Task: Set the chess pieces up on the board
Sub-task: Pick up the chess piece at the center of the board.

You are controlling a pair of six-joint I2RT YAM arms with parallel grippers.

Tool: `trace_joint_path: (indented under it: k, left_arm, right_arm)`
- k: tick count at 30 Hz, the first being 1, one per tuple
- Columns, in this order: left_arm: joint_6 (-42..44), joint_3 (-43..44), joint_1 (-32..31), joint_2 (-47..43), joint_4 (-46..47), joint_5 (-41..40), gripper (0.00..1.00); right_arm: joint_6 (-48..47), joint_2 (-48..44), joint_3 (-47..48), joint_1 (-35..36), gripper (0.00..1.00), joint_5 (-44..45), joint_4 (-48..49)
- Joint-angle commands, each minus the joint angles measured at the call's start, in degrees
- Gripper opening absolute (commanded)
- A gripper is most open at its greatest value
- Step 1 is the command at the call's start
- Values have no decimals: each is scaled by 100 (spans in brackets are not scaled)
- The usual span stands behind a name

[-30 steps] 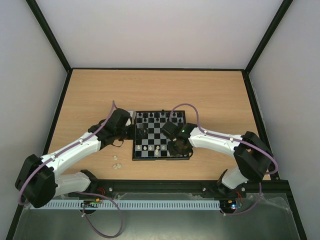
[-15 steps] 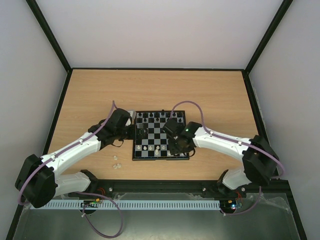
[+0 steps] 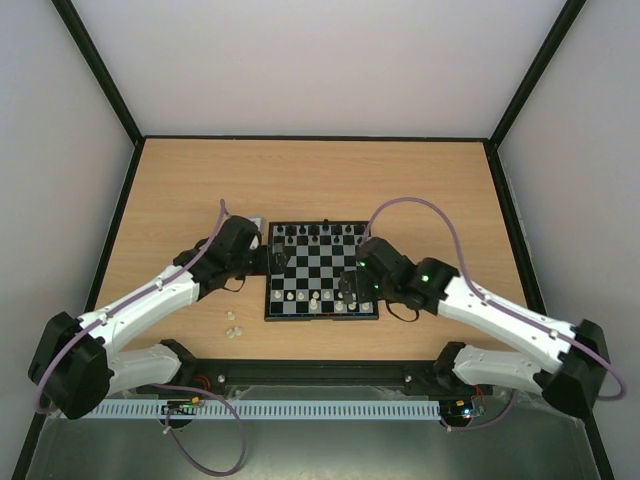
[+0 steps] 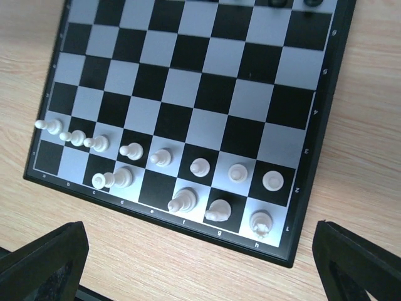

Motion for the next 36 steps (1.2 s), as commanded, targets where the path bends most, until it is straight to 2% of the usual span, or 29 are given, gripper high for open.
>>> trace_joint_path:
  k: [1, 6, 11, 19, 36]
  left_arm:
    - [-111, 8, 74, -108, 212, -497, 99]
    - [-323, 79, 68, -149, 340, -755, 99]
    - [-610, -243, 49, -508, 730, -742, 99]
    - [-908, -433, -139, -845, 703, -874, 99]
    - [-1405, -300, -1208, -1090, 330, -1471, 99]
  right_arm:
    - [-368, -730, -463, -9, 99, 270, 424]
    - [-492, -1435, -812, -7, 99, -24, 799]
    - [-609, -1699, -866, -10, 98, -396, 936]
    - [-747, -1945, -995, -9, 99, -879, 1191]
    - [-803, -1985, -996, -8, 99, -1170, 1217]
